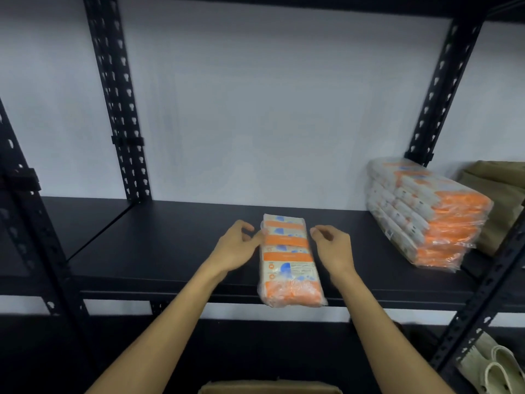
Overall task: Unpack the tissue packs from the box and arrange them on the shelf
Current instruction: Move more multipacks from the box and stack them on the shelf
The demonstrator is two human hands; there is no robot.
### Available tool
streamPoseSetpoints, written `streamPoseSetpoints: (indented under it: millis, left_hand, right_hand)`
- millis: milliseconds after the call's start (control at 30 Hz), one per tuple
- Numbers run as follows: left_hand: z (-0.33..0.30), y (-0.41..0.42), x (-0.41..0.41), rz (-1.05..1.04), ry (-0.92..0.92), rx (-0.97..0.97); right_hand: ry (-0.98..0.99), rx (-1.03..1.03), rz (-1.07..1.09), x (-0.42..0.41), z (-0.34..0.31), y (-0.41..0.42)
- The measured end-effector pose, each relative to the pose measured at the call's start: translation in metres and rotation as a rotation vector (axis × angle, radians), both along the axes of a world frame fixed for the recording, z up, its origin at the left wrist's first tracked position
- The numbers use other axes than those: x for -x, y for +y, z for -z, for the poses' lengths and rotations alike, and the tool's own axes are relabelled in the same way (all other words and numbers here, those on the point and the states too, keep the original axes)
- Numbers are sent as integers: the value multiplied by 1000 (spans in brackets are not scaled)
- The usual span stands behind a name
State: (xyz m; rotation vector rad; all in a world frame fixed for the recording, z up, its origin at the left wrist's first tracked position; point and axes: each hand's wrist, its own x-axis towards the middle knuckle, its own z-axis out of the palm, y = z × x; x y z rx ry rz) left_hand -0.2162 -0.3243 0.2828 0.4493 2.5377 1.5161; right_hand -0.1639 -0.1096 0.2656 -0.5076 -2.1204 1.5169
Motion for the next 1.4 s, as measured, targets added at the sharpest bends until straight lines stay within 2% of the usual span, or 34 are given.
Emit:
streamPoseSetpoints:
  millis: [200, 367, 567, 700, 800, 900, 1133, 1267, 1333, 1400]
  left_hand:
    - [9, 40, -18, 39, -294, -391]
    - [25, 59, -17, 8, -292, -505]
    - [33, 63, -15, -10, -224, -494]
    - [27, 55, -5, 48, -270, -387]
    - [15, 44, 8, 73, -299, -276]
    - [0, 43, 23, 23, -261, -250]
    - [7, 73, 48, -28, -187, -172]
    - [17, 80, 57, -65, -109, -49]
    - [14, 78, 66, -46, -80, 65]
    - [4, 75, 75, -23, -33, 173]
  right_hand:
    - [-25, 455, -223, -27, 7, -29]
    - [-23, 536, -313, -27, 10, -26]
    - [-76, 489, -395, -21, 12, -19]
    - [-139, 449, -473, -15, 3, -12]
    - [-175, 338, -377, -8, -6, -5]
    - [-174, 231, -245, 9, -14, 0]
    - [-199, 398, -351, 36, -11, -4]
    - [-251, 290, -409, 39, -13, 4]
    - [-290, 44, -397, 39, -22, 6]
    - [-237, -283, -248, 34, -30, 0]
